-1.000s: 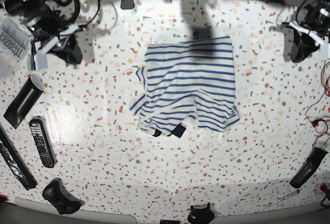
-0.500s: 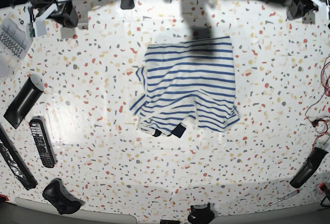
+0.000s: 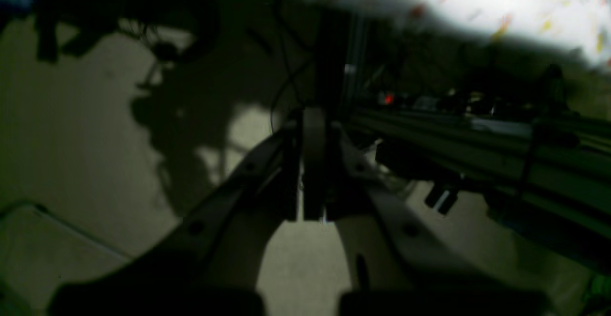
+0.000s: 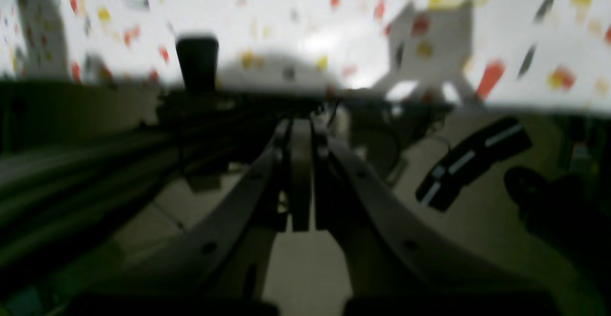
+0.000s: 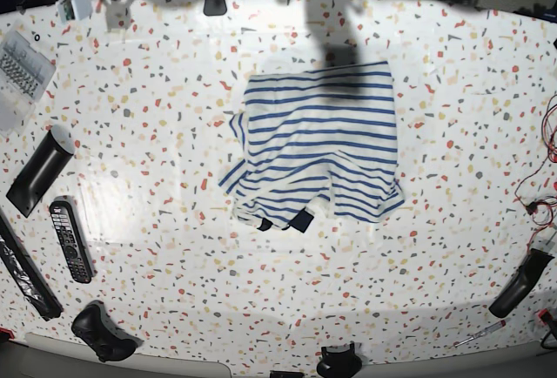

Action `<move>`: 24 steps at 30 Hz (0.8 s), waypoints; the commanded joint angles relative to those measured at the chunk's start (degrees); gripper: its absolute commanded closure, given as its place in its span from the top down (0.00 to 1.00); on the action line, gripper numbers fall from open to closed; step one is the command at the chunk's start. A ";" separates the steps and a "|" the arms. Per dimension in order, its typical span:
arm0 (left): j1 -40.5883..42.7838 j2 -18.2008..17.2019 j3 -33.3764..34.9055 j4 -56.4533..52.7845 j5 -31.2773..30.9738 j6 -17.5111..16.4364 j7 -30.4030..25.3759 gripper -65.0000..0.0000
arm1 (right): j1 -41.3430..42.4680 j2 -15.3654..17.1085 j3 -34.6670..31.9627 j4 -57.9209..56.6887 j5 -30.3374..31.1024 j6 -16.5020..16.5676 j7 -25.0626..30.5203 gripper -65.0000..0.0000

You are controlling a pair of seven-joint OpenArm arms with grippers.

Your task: Layout the t-shirt on the table in an organized manner, then fold the t-shirt properly

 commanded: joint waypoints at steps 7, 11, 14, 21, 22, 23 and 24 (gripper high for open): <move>-0.85 -0.79 -0.35 -12.66 -0.48 -0.22 -3.45 0.00 | -2.43 0.76 -1.99 -10.62 -5.73 0.52 0.22 0.00; -6.05 -1.29 -0.15 -25.09 -0.46 -0.39 -4.55 0.00 | -1.81 4.87 -9.53 -25.64 -5.97 0.52 0.55 0.00; -10.73 -2.27 1.90 -35.17 2.10 -0.63 -7.34 0.00 | 0.39 8.61 -16.72 -36.92 -10.10 0.52 4.13 0.00; -22.10 -5.38 12.52 -59.54 7.41 -0.61 -24.35 0.00 | 12.37 11.67 -28.46 -60.67 -22.75 -11.80 18.86 0.00; -24.11 -5.42 13.86 -62.99 8.55 -0.59 -26.69 0.00 | 14.58 11.56 -29.62 -64.04 -25.29 -11.87 22.80 0.00; -26.23 -5.40 14.99 -66.27 10.49 -0.59 -28.74 0.00 | 16.81 11.37 -30.80 -67.47 -27.58 -11.89 26.25 0.00; -28.39 -5.35 16.13 -69.40 12.41 -0.57 -30.29 0.00 | 19.10 11.23 -31.98 -70.90 -29.97 -11.93 29.07 0.00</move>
